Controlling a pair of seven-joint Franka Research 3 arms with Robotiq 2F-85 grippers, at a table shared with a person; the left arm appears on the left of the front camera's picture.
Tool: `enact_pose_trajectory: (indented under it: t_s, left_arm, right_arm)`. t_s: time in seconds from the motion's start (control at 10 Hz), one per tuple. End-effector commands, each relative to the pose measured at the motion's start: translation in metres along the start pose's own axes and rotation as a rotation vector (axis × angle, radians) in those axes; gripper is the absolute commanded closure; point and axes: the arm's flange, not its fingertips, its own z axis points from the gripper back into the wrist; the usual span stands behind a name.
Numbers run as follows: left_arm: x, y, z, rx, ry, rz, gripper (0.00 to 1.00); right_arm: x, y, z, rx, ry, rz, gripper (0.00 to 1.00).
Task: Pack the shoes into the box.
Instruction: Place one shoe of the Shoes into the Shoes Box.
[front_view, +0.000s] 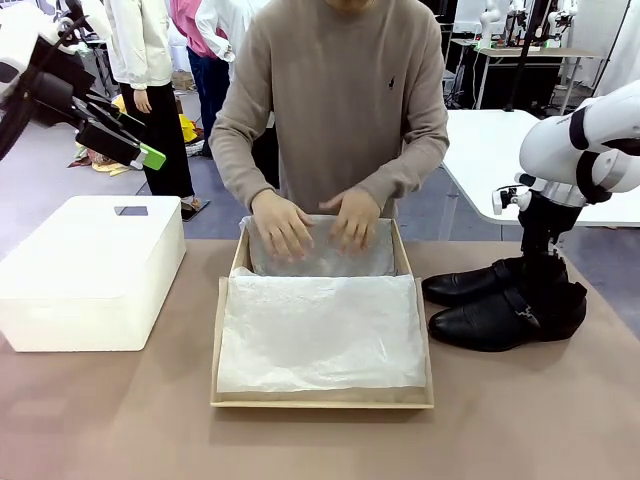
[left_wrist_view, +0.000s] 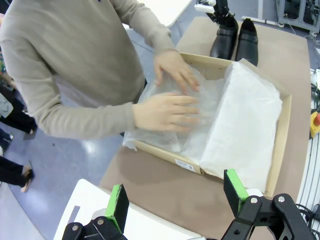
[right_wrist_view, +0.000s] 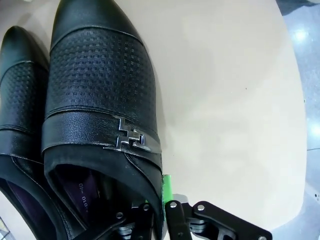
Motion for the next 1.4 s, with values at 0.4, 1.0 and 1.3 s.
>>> enact_pose_trajectory:
  t_s: [0.4,1.0,1.3]
  left_arm:
    - [-0.001,0.001,0.0,-0.014,-0.011,-0.009,0.0]
    - [-0.001,0.001,0.0,-0.014,-0.011,-0.009,0.0]
    - [-0.001,0.001,0.0,-0.014,-0.011,-0.009,0.0]
  right_arm:
    - [0.0,-0.013,0.023,-0.001,0.0,-0.073,1.0]
    - [-0.003,-0.009,0.064,0.012,0.092,-0.089,1.0]
    - [0.0,0.002,0.086,0.013,0.125,-0.089,1.0]
